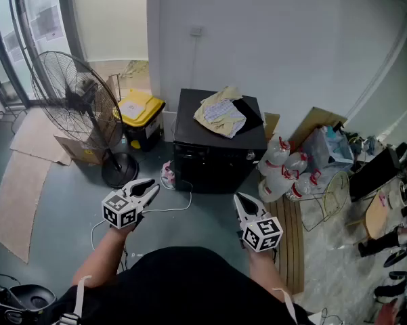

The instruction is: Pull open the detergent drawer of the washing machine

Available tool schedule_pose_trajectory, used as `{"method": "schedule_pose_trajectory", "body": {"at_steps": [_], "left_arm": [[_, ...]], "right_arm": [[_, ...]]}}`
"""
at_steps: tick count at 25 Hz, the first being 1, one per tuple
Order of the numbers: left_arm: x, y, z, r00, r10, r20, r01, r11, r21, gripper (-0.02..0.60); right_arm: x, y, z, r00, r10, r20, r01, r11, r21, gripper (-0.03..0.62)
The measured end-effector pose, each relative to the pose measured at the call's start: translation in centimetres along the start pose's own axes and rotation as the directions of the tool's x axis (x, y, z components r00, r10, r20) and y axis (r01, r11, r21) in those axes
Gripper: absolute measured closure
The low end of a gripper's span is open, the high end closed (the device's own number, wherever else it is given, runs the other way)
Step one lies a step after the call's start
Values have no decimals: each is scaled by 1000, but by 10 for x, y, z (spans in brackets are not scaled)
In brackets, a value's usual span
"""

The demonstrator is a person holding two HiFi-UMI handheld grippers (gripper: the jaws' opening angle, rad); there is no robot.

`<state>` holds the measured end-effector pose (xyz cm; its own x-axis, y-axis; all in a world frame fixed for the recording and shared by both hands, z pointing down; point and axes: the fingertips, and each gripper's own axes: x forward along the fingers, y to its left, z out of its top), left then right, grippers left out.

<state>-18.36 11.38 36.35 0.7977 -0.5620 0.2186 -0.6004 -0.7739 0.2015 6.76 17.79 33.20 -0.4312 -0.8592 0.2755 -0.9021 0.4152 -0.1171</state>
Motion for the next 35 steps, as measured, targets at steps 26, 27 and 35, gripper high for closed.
{"method": "schedule_pose_trajectory", "body": {"at_steps": [26, 27, 35], "left_arm": [[29, -29, -10, 998, 58, -34, -58, 998, 18, 491], [30, -30, -10, 997, 66, -37, -65, 998, 19, 491], [44, -43, -9, 997, 66, -40, -65, 998, 16, 417]], "right_arm": [[0, -43, -21, 999, 39, -30, -39, 999, 2, 592], [-1, -44, -21, 998, 47, -29, -47, 999, 3, 591], [-5, -58, -24, 997, 75, -24, -75, 997, 0, 464]]}}
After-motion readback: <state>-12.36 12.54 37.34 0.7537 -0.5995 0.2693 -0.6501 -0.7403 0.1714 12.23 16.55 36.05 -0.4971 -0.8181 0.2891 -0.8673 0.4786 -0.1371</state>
